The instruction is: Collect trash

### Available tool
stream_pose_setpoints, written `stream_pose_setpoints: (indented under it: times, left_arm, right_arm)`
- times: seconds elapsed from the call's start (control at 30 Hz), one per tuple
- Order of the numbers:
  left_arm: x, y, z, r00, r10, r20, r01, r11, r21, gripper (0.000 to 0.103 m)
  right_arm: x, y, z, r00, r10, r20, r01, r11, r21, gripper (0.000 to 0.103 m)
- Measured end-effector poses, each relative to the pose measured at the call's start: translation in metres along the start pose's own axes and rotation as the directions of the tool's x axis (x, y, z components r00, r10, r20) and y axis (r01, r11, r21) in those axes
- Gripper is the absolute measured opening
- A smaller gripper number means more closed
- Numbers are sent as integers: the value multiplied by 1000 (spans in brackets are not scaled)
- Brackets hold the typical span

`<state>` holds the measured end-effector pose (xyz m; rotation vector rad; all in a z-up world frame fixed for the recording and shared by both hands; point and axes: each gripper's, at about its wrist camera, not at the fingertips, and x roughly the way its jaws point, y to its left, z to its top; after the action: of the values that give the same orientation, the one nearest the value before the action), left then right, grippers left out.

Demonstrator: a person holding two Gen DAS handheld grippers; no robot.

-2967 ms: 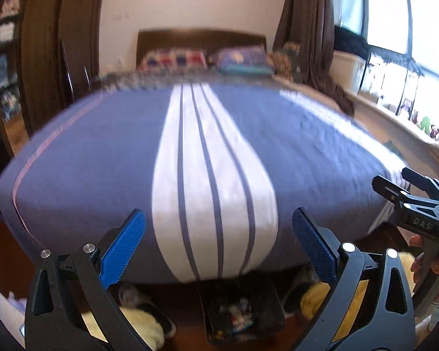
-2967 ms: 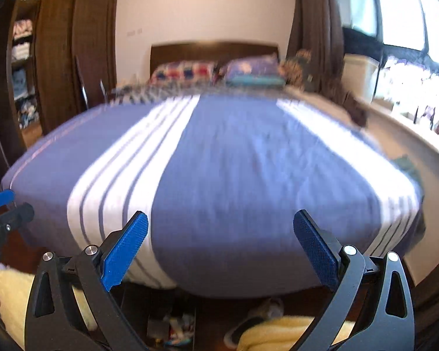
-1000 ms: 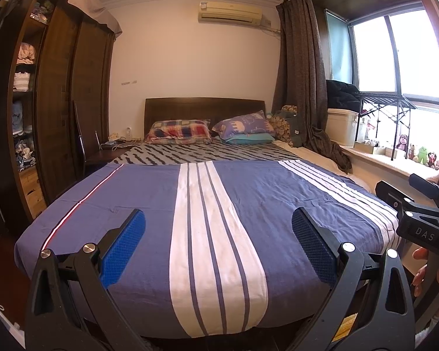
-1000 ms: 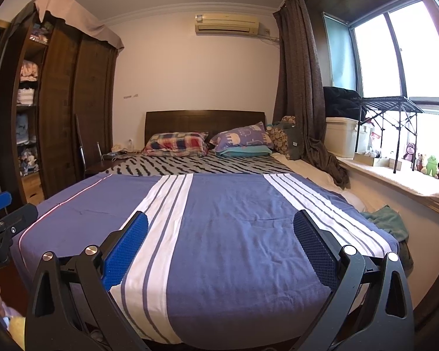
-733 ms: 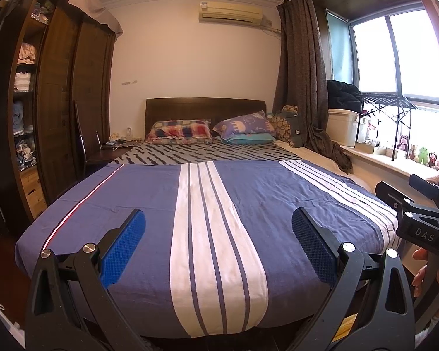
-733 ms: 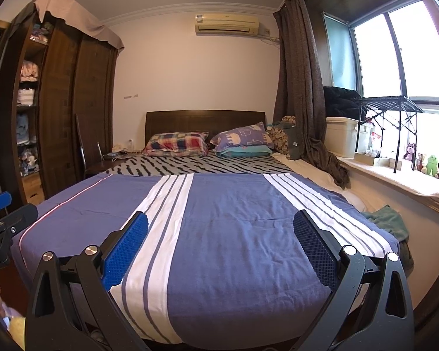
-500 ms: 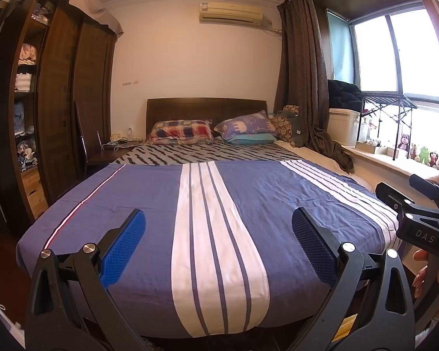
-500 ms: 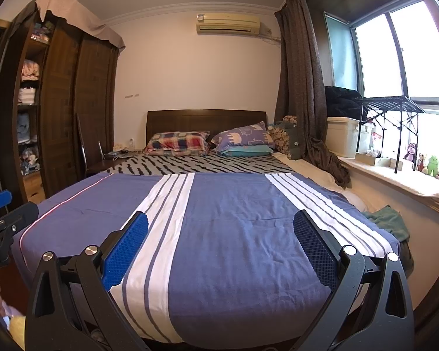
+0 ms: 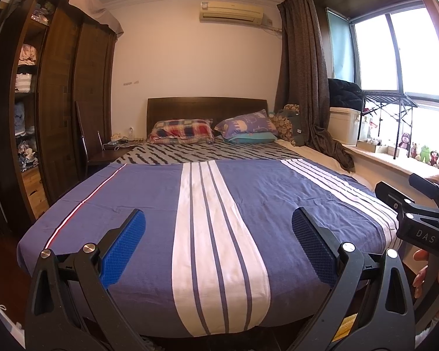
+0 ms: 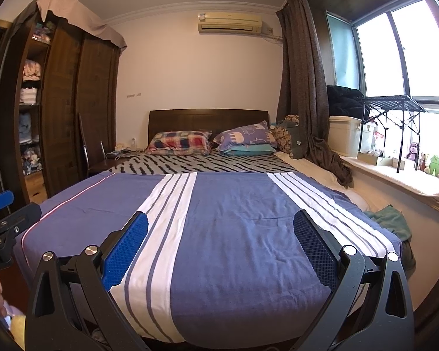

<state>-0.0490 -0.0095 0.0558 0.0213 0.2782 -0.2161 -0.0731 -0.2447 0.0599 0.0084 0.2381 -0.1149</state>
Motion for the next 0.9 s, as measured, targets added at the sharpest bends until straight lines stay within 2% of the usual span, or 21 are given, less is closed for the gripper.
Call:
stream_pose_setpoints:
  times: [0.9]
  left_arm:
    - [10, 5, -6, 1000, 19, -17, -19, 1000, -4, 95]
  right_arm:
    - [2, 3, 1, 1000, -7, -9, 7, 1000, 0, 100]
